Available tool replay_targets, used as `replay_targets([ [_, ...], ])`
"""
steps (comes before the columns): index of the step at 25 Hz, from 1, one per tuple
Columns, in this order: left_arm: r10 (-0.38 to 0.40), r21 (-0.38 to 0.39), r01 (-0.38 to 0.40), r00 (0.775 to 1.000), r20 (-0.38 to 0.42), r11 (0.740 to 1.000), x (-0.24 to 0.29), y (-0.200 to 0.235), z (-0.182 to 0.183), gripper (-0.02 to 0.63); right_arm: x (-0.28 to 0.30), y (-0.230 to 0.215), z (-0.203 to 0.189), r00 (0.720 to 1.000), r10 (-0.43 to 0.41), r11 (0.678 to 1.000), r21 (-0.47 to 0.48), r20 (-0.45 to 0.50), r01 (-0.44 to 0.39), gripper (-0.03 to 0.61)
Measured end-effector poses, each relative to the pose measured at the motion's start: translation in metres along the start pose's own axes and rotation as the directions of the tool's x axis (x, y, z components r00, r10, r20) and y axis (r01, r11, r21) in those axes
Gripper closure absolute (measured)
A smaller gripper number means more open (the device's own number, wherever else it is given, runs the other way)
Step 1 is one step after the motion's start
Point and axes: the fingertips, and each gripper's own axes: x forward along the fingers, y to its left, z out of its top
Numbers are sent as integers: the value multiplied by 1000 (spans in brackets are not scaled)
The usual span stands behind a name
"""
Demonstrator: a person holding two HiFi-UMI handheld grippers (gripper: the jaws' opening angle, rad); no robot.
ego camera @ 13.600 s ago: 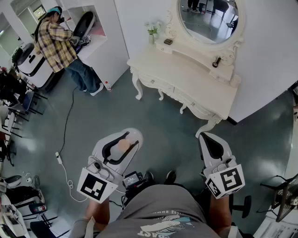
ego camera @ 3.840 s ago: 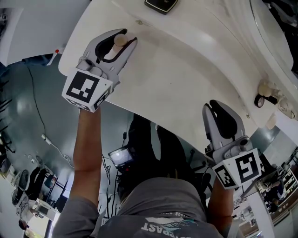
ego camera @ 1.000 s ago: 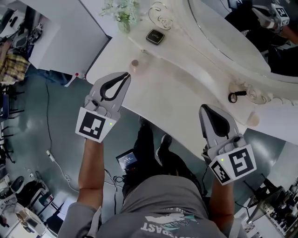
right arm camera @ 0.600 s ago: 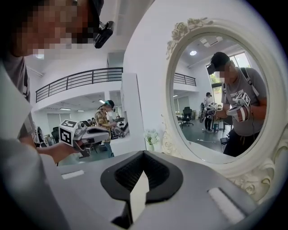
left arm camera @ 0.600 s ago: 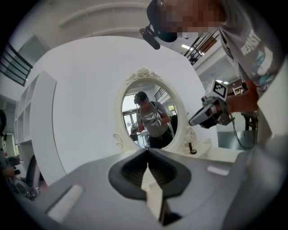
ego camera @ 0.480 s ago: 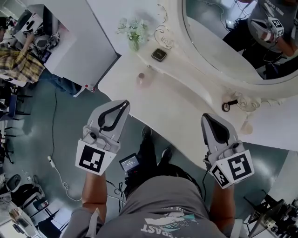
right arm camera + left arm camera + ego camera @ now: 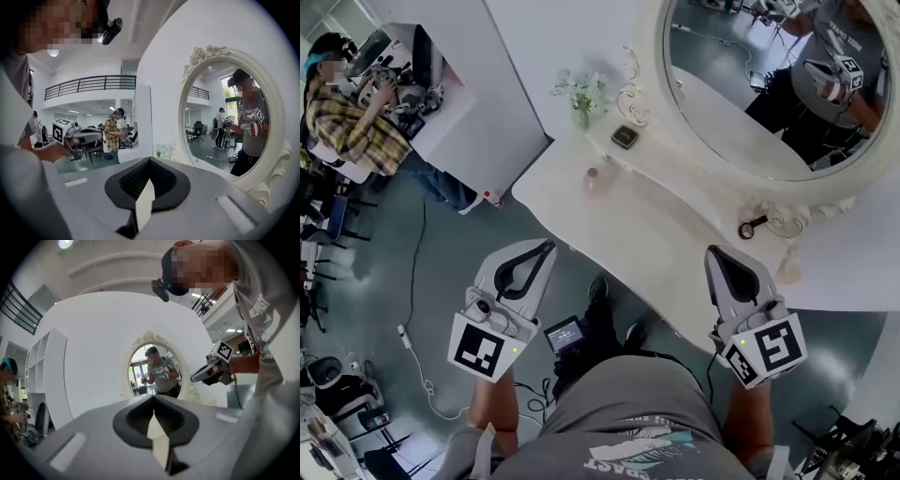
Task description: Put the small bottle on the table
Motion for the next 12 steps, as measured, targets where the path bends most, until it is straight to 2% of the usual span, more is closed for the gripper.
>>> replay_targets([
  [12,5,-6,-5,1000,0,1000,-30,-37,17,611,-45,12,1,1000,-6,1000,-10,16,7,578],
])
